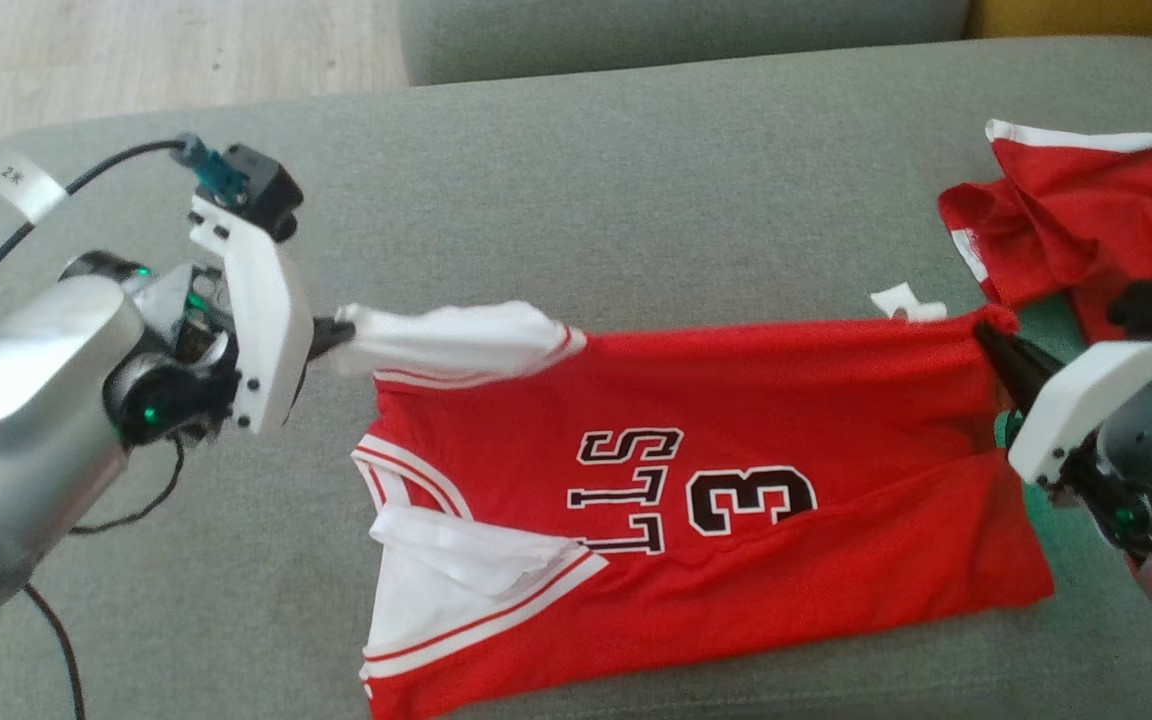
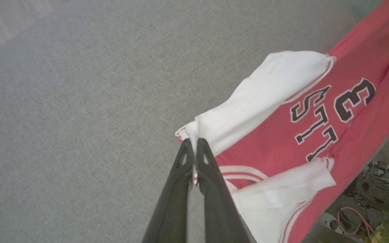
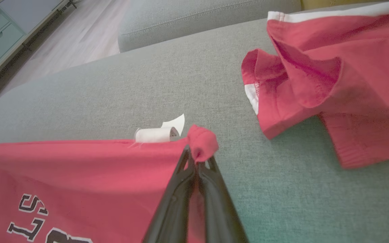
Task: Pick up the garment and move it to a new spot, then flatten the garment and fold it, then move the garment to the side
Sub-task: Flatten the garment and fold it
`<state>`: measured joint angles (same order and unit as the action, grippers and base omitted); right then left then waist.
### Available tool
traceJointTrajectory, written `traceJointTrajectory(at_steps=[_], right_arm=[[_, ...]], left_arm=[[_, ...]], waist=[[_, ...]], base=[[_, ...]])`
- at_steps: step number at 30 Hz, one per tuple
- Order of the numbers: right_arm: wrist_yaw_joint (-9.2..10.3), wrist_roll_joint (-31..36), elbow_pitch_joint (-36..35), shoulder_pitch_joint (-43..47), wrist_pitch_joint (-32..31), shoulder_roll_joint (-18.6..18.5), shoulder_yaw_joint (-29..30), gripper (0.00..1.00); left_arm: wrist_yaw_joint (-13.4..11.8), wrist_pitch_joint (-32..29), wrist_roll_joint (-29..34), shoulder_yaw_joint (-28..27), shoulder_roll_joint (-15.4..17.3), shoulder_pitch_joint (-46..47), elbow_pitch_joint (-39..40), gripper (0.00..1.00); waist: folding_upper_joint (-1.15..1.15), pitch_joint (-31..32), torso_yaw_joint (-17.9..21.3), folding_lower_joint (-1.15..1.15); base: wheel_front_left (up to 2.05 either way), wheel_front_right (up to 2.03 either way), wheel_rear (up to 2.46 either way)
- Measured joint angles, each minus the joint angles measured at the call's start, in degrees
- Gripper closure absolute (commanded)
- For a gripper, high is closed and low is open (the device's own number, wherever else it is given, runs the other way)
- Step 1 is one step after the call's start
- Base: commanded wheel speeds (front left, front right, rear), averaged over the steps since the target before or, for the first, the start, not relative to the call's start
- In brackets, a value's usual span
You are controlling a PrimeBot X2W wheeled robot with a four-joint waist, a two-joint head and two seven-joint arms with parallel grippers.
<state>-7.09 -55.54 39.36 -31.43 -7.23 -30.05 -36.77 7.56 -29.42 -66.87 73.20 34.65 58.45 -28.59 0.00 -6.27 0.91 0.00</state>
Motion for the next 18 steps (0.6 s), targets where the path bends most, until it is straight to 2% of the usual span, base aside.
traceJointTrajectory(at_steps=[8,14,18], right_arm=[[0.00,0.1,-3.7,3.1,-4.0,-3.5,-2.4,1.00],[0.00,1.2,-4.7,3.2,-6.8,-5.3,-3.9,1.00],[0.00,1.6,-5.2,3.4,-8.5,-5.5,-5.0,1.00]], left_arm=[[0.0,-8.2,-5.6,0.8,4.7,-2.6,10.5,1.00],[-0.8,-13.7,-9.4,1.8,7.0,-5.0,16.6,1.00],[-1.5,-15.1,-10.5,2.0,7.5,-7.2,19.2,1.00]], waist=[[0.00,1.0,-1.0,0.00],[0.00,1.1,-0.9,0.00],[0.00,1.2,-0.8,0.00]], base=[[0.00,0.00,0.00],[0.00,0.00,0.00],[0.00,0.00,0.00]])
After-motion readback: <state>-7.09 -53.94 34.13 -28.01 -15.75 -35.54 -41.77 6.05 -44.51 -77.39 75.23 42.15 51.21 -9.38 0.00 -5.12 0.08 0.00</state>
